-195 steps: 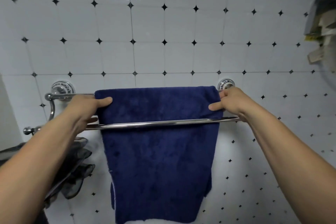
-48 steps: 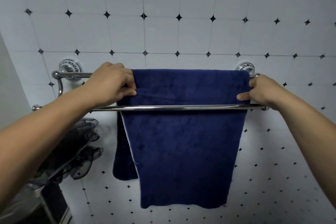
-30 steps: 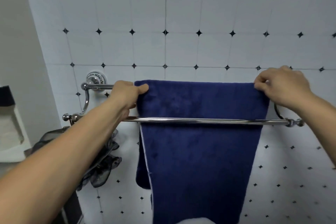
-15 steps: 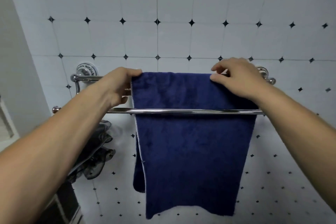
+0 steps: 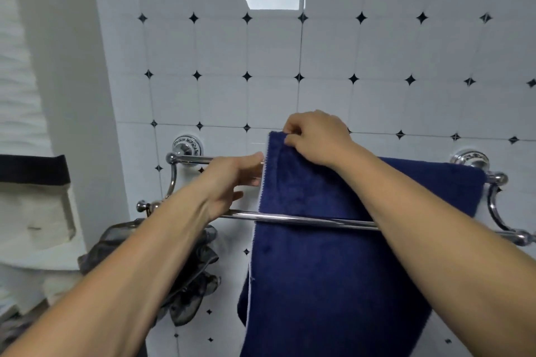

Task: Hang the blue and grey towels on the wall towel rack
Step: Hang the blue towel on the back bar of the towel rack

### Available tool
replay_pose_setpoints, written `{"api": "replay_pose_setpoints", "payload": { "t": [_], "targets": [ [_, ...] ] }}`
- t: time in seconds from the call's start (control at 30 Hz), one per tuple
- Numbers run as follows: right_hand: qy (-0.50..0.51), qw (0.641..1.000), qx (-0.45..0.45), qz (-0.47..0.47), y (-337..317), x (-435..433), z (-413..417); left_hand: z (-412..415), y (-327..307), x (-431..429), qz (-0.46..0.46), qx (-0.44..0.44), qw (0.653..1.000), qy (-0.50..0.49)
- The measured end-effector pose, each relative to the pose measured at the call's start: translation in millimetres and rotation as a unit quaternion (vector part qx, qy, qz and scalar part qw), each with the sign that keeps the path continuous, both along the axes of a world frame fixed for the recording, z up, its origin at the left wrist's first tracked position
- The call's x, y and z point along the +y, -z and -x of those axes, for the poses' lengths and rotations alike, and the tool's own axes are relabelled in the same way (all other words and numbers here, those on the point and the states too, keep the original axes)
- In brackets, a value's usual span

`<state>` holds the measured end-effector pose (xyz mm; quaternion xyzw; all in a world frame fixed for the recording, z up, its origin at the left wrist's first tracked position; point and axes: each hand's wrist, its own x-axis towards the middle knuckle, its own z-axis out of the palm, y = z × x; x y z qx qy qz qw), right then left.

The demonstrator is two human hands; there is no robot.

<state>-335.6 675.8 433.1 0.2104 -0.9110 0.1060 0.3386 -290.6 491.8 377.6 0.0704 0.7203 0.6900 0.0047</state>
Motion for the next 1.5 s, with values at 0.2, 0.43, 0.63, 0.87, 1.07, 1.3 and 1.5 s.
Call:
{"api": "replay_pose_setpoints", "payload": {
  "t": [0.2,0.43,0.63,0.87,1.07,1.3,1.5],
  "targets": [
    [-0.032,0.992,-0.089,0.081,2.8,26.7,-12.7,3.5,-4.8,13.7,-0.041,0.010,0.992,-0.117],
    [0.037,0.984,-0.172,0.024,12.2,173.2,-57.2,16.8,0.1,23.9,-0.089,-0.010,0.985,-0.144],
    [0.040,0.992,-0.123,-0.002,2.0,179.1,-54.9,20.2,0.8,24.8,-0.151,-0.023,0.980,-0.125],
    [0.095,0.986,-0.140,-0.008,-7.6,196.8,-61.3,11.5,-2.4,21.5,-0.158,-0.005,0.981,-0.112],
    [0.132,0.976,-0.161,0.062,-2.5,224.9,-74.3,18.9,-1.1,14.3,-0.136,0.023,0.979,-0.149],
    [0.169,0.974,-0.148,-0.001,-4.9,242.7,-84.0,17.8,-5.2,18.1,-0.127,0.038,0.959,-0.249],
    [0.191,0.973,-0.118,0.052,5.4,251.7,-87.1,9.6,-4.2,20.1,-0.081,0.029,0.965,-0.248]
  ]
}}
